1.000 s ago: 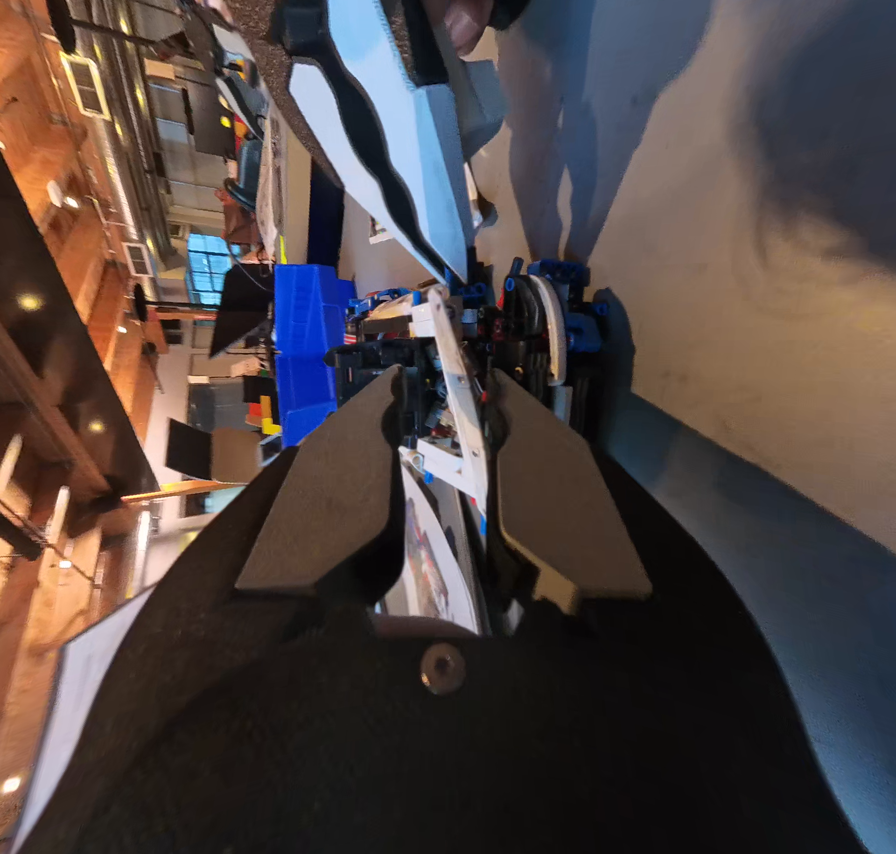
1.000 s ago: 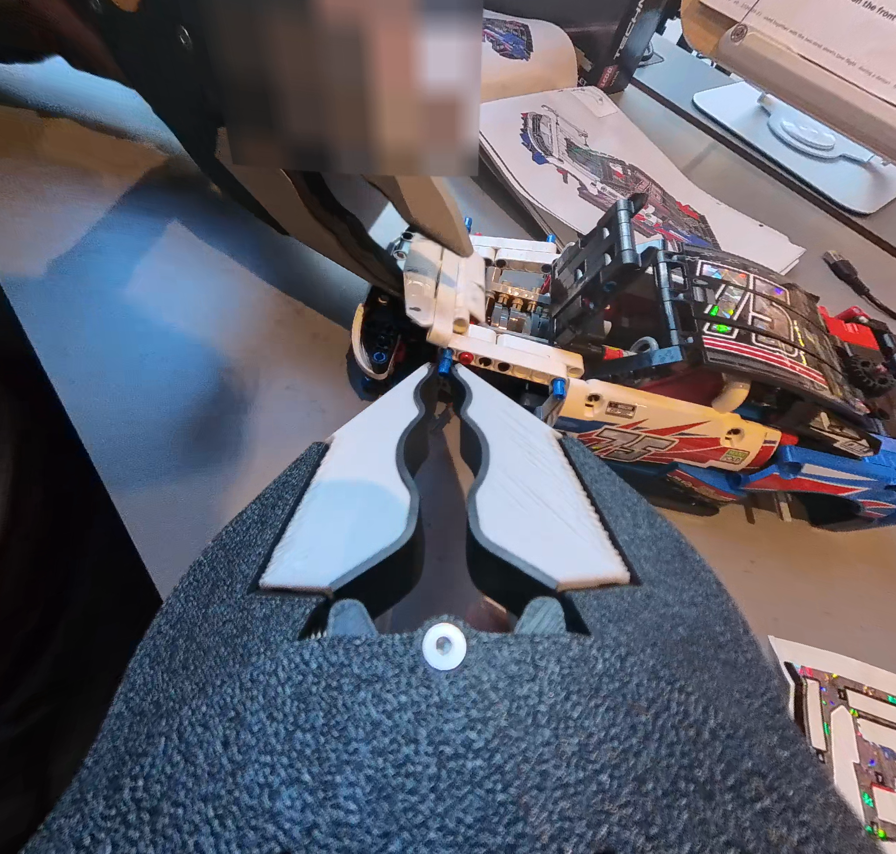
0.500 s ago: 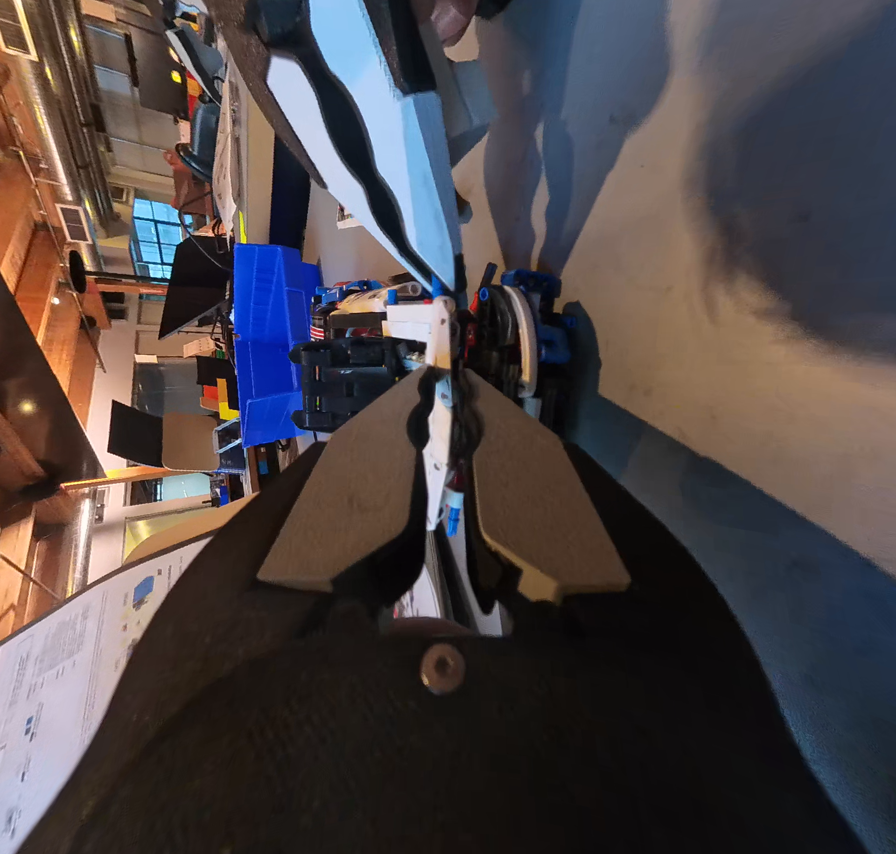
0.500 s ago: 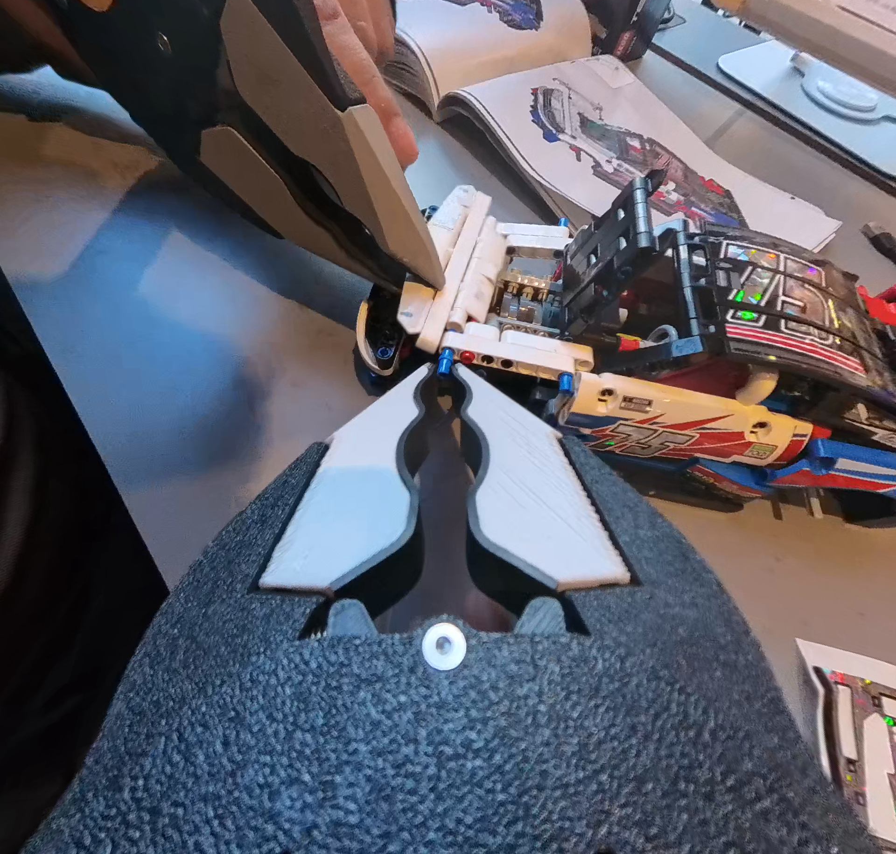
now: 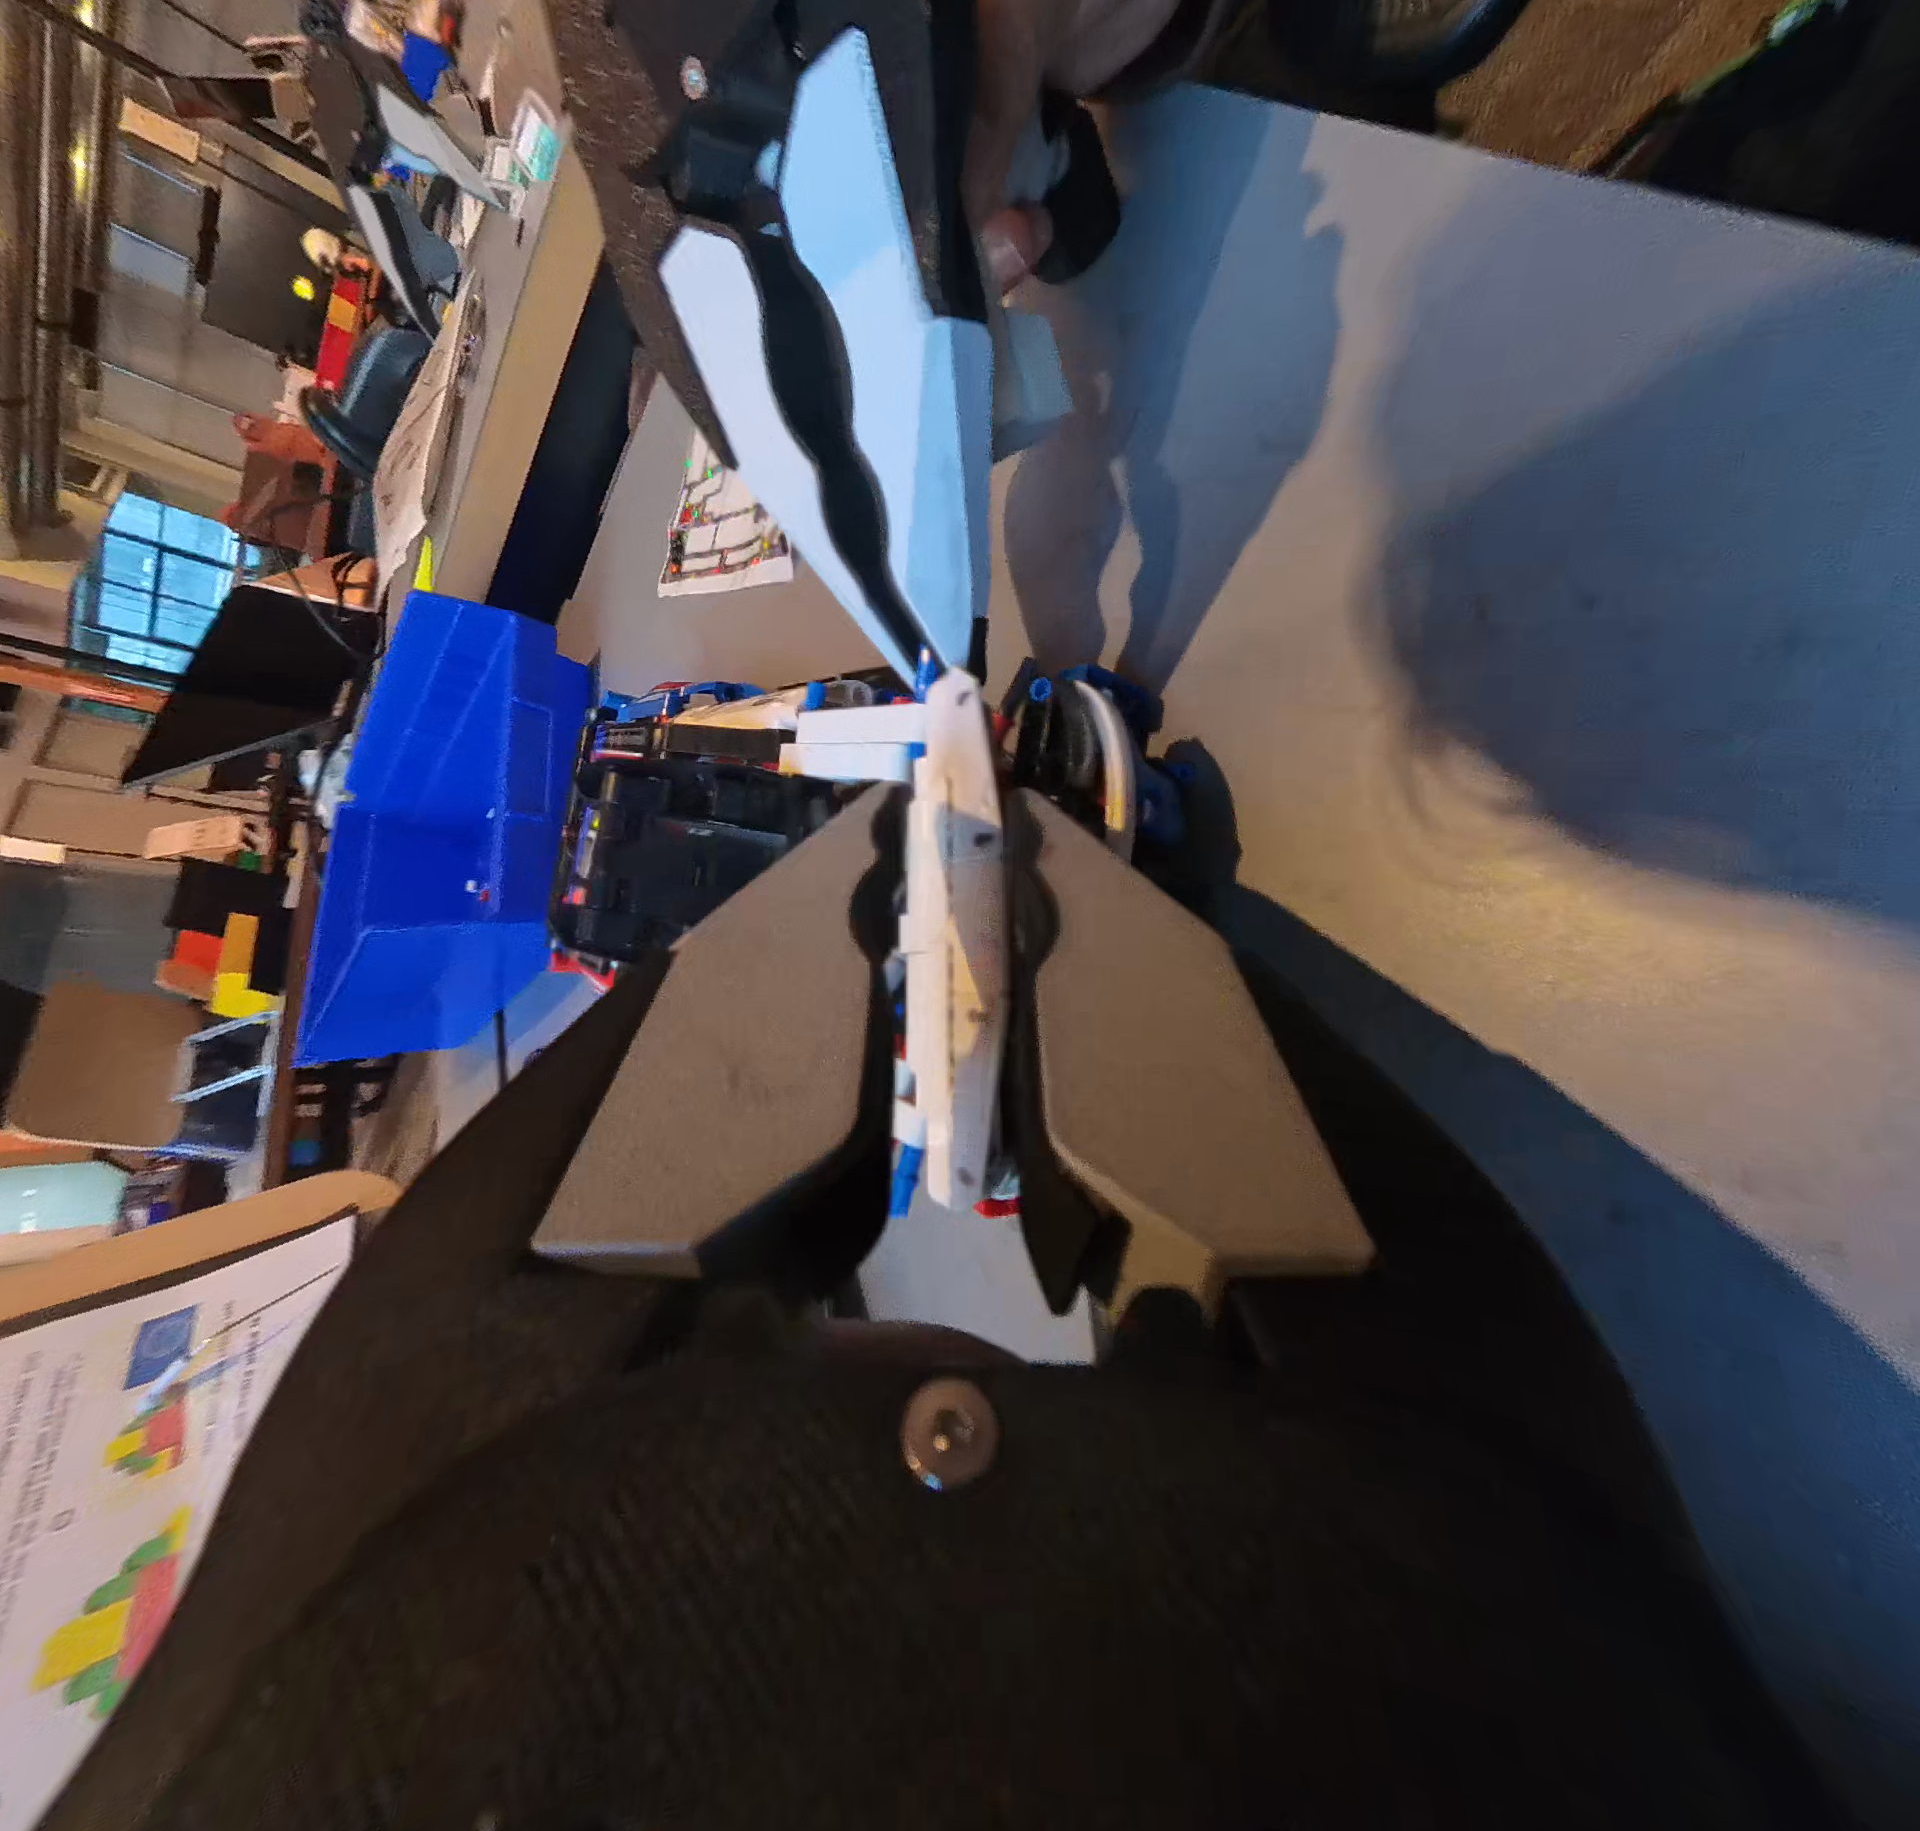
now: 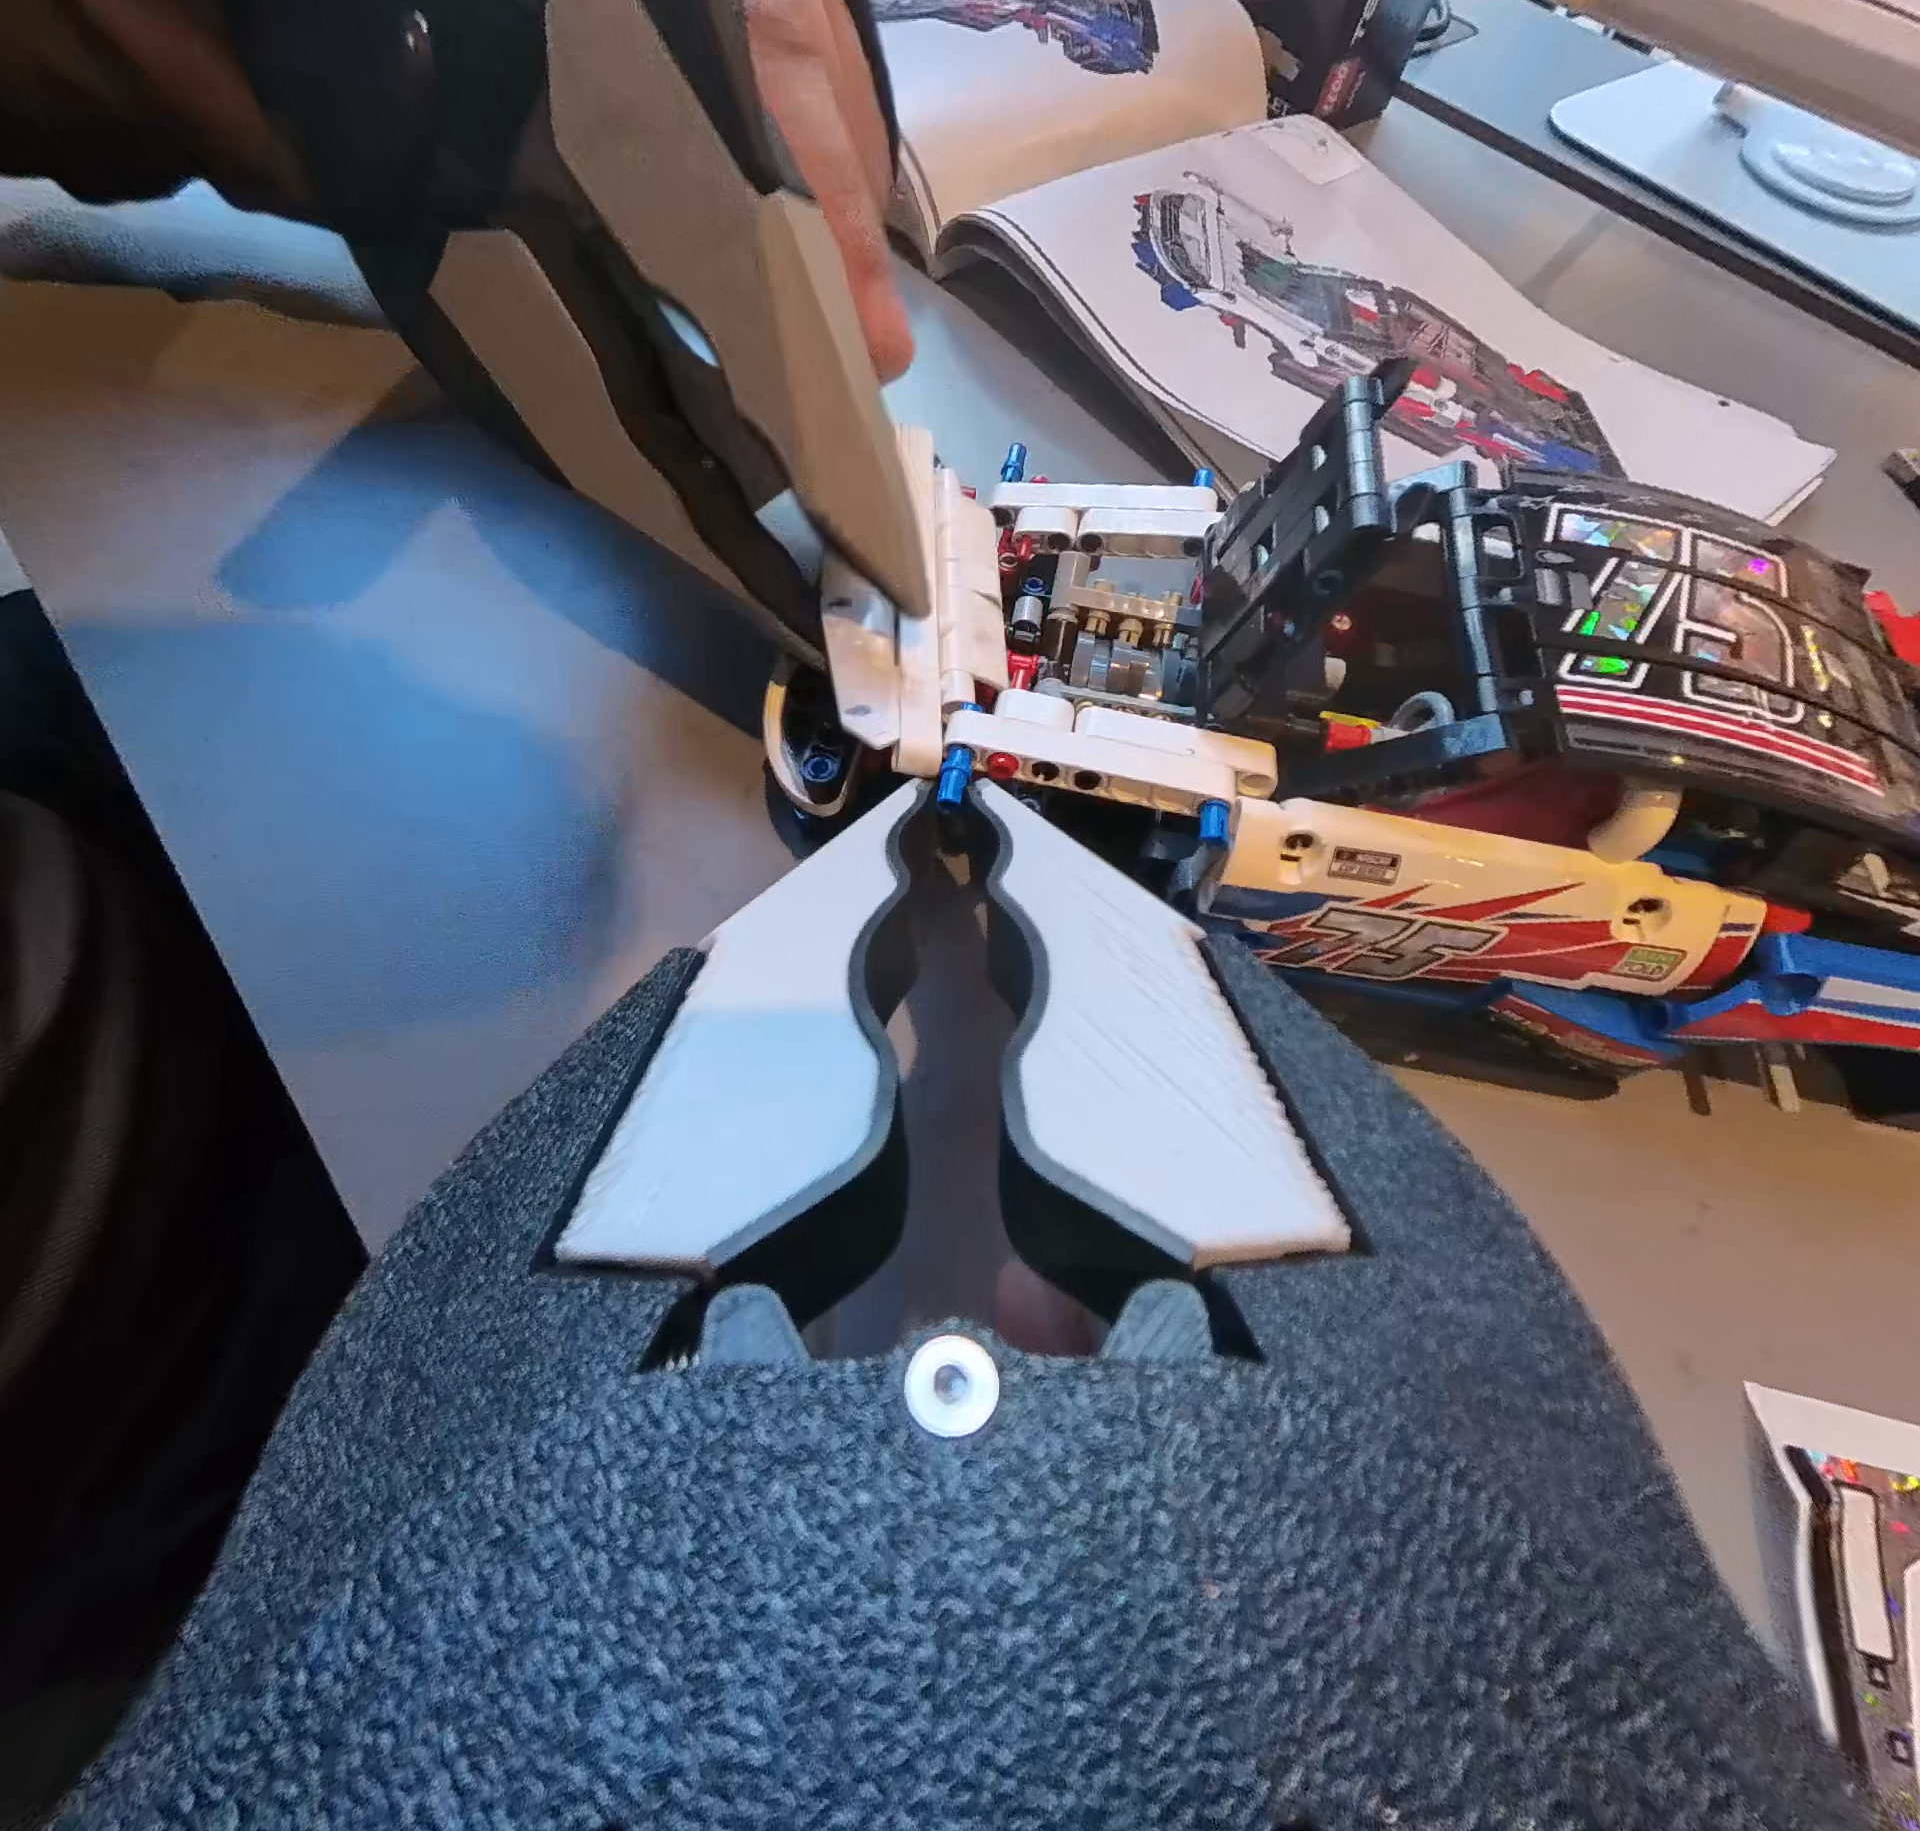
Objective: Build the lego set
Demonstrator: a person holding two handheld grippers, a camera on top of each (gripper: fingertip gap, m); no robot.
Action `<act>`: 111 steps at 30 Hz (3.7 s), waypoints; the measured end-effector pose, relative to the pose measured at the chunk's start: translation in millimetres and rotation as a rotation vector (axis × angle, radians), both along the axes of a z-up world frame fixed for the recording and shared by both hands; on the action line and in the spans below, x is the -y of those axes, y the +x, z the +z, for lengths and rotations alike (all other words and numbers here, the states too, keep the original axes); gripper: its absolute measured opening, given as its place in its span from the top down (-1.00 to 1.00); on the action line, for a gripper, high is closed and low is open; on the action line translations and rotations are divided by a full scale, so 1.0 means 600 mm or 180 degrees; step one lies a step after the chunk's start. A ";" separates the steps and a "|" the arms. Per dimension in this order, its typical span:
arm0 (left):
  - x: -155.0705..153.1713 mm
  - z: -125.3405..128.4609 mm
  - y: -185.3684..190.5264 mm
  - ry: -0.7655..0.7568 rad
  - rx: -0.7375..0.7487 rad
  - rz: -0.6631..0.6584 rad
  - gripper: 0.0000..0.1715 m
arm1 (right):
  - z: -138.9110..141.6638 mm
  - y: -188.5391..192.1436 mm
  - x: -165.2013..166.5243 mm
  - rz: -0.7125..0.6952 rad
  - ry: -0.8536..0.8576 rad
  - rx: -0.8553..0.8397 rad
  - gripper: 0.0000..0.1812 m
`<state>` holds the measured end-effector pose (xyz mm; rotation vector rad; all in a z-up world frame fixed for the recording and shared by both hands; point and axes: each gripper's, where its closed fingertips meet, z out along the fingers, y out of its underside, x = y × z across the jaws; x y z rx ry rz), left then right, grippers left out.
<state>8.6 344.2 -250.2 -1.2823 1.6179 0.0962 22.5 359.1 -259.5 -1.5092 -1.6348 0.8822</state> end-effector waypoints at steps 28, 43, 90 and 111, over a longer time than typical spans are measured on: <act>-0.012 -0.028 -0.038 -0.2424 -0.0430 -0.0210 0.37 | 0.003 0.004 0.003 0.0088 -0.0736 -0.0039 0.93; -0.020 -0.026 -0.026 -0.3339 -0.0511 -0.0550 0.49 | 0.008 0.007 0.006 0.0149 -0.1296 -0.0079 0.92; 0.040 -0.073 -0.051 -0.2805 0.1195 0.1379 0.16 | -0.015 0.031 -0.093 -0.0829 -0.1302 0.0223 0.42; 0.189 -0.024 -0.012 -0.2458 0.1862 0.1442 -0.01 | 0.024 0.109 -0.016 -0.0655 -0.0994 -0.0170 0.53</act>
